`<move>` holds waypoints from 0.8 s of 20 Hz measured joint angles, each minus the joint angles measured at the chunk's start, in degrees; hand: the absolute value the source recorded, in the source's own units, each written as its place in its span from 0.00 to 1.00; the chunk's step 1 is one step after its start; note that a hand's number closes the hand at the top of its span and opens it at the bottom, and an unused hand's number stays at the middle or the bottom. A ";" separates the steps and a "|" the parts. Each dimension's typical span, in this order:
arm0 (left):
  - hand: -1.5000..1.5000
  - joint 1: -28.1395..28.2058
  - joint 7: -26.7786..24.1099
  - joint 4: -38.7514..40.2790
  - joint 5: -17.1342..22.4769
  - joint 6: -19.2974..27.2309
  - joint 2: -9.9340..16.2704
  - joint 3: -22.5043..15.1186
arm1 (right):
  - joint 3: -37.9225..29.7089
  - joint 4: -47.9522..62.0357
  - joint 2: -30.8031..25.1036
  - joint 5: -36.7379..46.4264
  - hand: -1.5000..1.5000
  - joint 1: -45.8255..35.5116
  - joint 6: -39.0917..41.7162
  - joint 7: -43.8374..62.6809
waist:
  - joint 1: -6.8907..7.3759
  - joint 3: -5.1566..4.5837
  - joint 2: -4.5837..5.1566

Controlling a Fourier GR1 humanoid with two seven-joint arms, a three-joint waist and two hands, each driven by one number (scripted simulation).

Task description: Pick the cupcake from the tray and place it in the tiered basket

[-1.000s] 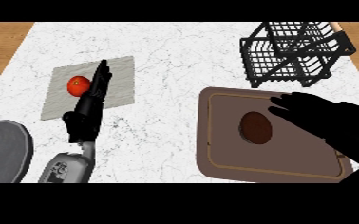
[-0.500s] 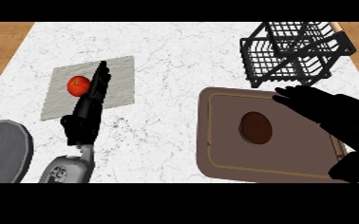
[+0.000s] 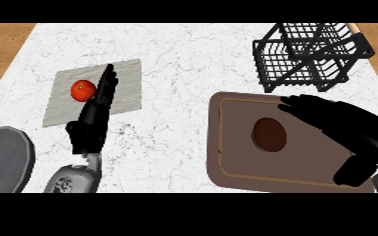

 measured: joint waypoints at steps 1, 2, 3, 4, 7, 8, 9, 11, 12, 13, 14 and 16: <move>0.50 0.83 -0.37 -0.47 0.13 -0.43 0.19 0.20 | -0.86 0.40 -0.16 -0.25 0.00 -0.20 0.23 -0.82 | 0.01 0.02 0.00; 0.50 0.04 0.09 -0.24 -0.06 -0.36 -0.02 0.37 | -0.10 1.51 0.76 0.37 0.00 -0.94 0.00 -0.73 | 0.02 0.00 0.00; 0.50 0.26 -0.15 -0.24 -0.40 -0.30 -0.30 0.31 | -0.75 2.05 0.45 0.41 0.00 -1.12 0.18 -1.77 | 0.02 0.01 0.01; 0.50 -0.59 -0.33 0.73 -0.27 -0.55 -0.33 0.87 | 0.03 2.09 1.32 1.11 0.00 -1.08 0.00 -1.50 | -0.02 0.00 0.01; 0.50 0.30 -2.35 1.85 -0.53 -0.86 -1.13 1.03 | 0.96 2.21 3.13 2.62 0.00 -1.42 0.37 -1.20 | -0.03 0.01 0.01; 0.50 0.45 -2.51 1.91 -0.83 -0.73 -1.54 0.88 | 0.89 2.32 3.56 2.77 0.00 -1.91 1.15 -0.96 | -0.02 0.00 0.00; 0.50 0.35 -2.57 2.28 -0.64 -1.21 -1.30 1.40 | 0.84 2.21 3.88 2.89 0.00 -2.26 1.76 -0.78 | -0.02 0.00 0.00; 0.50 0.59 -3.06 2.49 -0.82 -1.54 -1.48 1.45 | 1.42 4.24 4.58 4.03 0.00 -2.54 0.87 -1.44 | 0.01 -0.01 0.01; 0.50 0.81 -2.04 1.17 -1.02 -1.72 -1.41 1.23 | 1.85 4.81 5.47 4.42 0.00 -3.23 1.09 -0.93 | 0.05 0.00 0.01; 0.50 0.99 -2.42 1.31 -1.01 -1.78 -1.68 1.22 | 2.61 5.39 6.11 5.24 0.00 -3.43 0.92 -0.64 | 0.06 -0.01 0.00; 0.50 0.06 -2.61 2.26 -1.09 -1.89 -1.85 1.46 | 2.69 6.69 6.41 5.66 0.00 -4.34 0.76 -0.94 | 0.05 0.00 0.01; 0.50 -0.07 -2.03 1.73 -1.73 -1.67 -1.96 1.63 | 3.42 7.51 7.52 6.94 0.00 -4.37 0.17 -0.66 | 0.04 -0.01 0.01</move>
